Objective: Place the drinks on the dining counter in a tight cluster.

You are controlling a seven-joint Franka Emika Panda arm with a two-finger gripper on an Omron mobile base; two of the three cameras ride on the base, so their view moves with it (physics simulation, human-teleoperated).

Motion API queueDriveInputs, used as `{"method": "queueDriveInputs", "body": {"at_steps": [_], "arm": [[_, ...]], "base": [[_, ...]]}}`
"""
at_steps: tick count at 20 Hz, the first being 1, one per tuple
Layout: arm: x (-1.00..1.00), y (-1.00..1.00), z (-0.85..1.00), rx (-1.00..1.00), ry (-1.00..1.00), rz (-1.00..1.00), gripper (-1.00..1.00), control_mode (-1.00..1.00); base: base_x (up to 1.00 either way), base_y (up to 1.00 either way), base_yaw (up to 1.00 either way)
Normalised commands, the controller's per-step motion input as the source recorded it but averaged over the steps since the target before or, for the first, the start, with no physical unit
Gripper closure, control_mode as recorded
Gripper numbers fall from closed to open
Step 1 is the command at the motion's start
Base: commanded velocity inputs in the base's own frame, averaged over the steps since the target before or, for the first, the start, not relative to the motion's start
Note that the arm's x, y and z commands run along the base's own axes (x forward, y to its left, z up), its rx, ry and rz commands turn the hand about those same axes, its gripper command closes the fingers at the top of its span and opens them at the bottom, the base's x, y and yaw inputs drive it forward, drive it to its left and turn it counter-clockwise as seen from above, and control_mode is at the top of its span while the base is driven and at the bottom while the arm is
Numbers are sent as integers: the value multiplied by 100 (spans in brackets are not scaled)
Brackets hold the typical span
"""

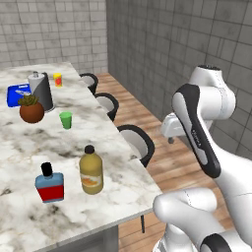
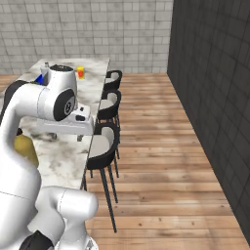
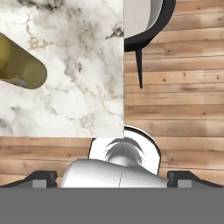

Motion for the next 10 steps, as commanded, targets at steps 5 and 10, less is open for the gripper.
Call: {"method": "queueDriveInputs", "body": {"at_steps": [5, 10], "arm": [[0, 0, 0, 0, 0, 0, -100, 100], [0, 0, 0, 0, 0, 0, -100, 100]], "base": [[-94, 0, -6], [-99, 9, 0]]}}
